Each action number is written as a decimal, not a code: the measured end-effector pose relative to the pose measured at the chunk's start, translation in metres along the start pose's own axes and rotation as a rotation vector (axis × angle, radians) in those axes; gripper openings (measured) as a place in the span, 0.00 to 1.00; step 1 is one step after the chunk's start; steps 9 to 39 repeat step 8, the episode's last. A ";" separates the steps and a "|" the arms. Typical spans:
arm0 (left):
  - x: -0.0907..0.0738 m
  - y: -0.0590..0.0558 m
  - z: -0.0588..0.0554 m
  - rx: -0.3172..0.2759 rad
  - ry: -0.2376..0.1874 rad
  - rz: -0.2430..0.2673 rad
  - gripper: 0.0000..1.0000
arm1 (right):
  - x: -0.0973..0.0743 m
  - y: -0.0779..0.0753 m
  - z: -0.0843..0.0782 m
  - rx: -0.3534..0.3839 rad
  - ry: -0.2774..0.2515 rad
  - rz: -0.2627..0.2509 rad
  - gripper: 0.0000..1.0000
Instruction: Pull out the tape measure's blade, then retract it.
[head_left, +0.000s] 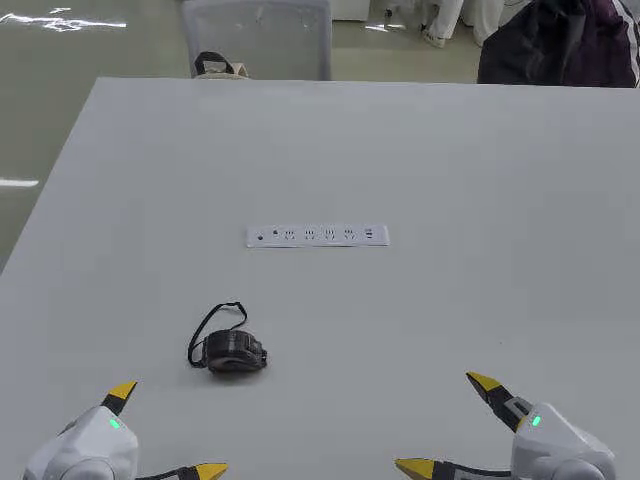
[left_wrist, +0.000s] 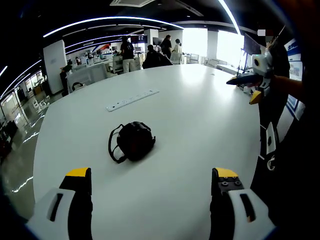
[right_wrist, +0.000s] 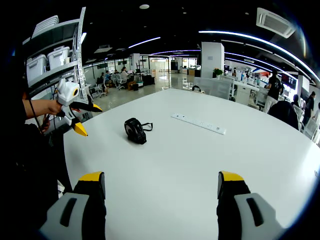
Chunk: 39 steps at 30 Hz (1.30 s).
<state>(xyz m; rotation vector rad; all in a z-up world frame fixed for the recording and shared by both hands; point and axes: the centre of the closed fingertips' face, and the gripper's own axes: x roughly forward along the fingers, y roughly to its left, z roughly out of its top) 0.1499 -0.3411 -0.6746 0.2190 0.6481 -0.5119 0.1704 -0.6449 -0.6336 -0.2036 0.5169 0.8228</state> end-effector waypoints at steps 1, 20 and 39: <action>0.000 -0.001 0.001 0.002 -0.002 -0.001 0.99 | 0.000 0.000 0.000 -0.001 -0.001 0.000 0.94; -0.001 -0.005 0.005 0.009 -0.006 -0.004 0.99 | -0.001 0.002 0.000 -0.002 0.000 0.003 0.94; -0.001 -0.005 0.005 0.009 -0.006 -0.004 0.99 | -0.001 0.002 0.000 -0.002 0.000 0.003 0.94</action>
